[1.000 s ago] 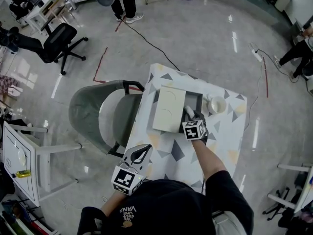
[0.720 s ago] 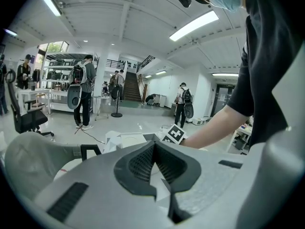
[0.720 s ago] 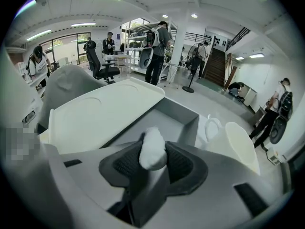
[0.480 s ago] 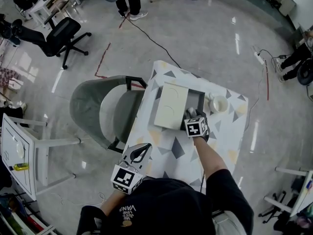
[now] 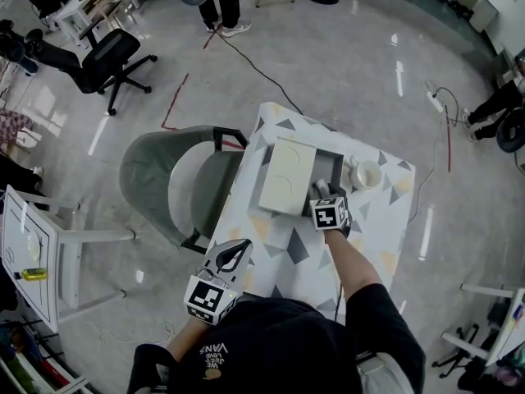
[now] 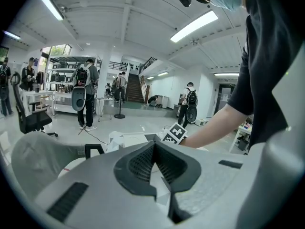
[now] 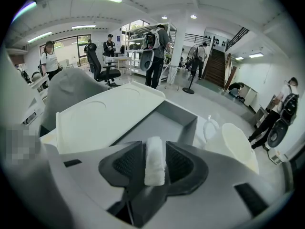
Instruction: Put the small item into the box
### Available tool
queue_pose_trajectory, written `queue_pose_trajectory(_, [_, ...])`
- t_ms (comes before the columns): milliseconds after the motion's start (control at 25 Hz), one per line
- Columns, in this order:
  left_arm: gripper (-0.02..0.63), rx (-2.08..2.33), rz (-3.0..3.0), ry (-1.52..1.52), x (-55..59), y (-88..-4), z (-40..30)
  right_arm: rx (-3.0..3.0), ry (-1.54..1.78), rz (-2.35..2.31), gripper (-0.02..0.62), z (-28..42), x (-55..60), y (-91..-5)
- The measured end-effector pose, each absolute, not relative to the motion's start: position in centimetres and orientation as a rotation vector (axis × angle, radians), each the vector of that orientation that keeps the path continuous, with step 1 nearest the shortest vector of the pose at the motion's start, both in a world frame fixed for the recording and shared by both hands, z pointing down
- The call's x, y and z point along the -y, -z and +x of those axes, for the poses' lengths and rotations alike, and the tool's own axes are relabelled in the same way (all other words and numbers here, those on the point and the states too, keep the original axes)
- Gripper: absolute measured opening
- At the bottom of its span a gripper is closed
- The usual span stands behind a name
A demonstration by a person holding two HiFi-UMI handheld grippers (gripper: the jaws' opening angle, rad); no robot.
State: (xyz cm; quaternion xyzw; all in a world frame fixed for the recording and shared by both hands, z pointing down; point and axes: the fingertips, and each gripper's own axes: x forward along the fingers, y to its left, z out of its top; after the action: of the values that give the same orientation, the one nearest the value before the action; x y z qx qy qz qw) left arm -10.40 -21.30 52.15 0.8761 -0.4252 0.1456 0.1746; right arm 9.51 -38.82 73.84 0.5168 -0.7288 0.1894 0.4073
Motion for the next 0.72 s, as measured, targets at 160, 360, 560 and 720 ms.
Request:
queue_pose_trajectory(160, [0.005, 1.216, 2.493, -0.41, 21.0, -51.8, -10.3, 1.873, -0.449, 1.327, 0.127, 9.7, 38.6, -72.3])
queue_pose_trajectory(360, [0.005, 1.229, 2.499, -0.406, 20.3, -51.5, -10.1, 1.926, -0.406, 1.371, 0.024, 10.2, 37.9, -70.2])
queue_pose_trajectory(560, [0.005, 1.24, 2.501, -0.388, 19.6, -51.2, -9.6, 1.982, -0.382, 1.359, 0.002, 10.2, 36.6, -68.9])
queue_pose_trajectory(720, [0.005, 1.249, 2.508, -0.378, 18.9, -50.9, -9.3, 2.023, -0.393, 1.383, 0.002, 10.3, 35.2, -67.5])
